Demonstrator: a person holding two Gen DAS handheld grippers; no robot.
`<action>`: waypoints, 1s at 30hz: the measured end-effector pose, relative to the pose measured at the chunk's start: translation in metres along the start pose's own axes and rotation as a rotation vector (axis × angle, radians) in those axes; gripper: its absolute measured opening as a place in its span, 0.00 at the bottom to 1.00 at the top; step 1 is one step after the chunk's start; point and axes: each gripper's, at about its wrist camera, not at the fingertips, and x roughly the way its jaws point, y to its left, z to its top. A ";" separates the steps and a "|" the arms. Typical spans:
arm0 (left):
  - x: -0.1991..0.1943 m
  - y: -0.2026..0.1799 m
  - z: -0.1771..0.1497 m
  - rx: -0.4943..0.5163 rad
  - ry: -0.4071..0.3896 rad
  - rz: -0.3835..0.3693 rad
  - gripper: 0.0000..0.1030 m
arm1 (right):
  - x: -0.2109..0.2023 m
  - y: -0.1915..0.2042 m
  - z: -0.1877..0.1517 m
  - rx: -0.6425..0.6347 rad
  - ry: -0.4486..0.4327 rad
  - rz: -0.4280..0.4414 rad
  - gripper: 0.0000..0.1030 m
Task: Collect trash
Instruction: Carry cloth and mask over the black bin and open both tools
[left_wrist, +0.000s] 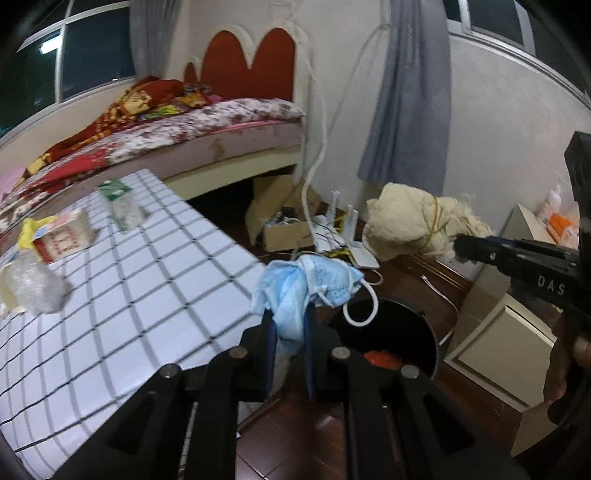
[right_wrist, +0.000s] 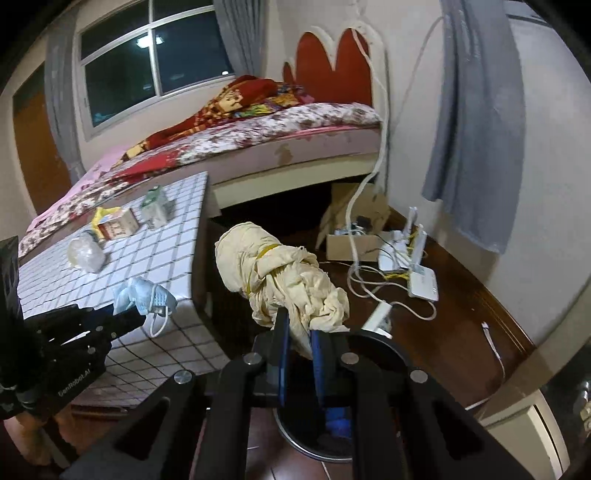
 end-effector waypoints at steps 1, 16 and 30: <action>0.002 -0.005 -0.001 0.006 0.003 -0.006 0.14 | 0.000 -0.006 -0.002 0.008 0.004 -0.011 0.12; 0.067 -0.070 -0.013 0.102 0.123 -0.123 0.14 | 0.020 -0.085 -0.042 0.112 0.122 -0.136 0.12; 0.136 -0.079 -0.034 0.089 0.270 -0.180 0.64 | 0.093 -0.110 -0.076 0.114 0.320 -0.164 0.96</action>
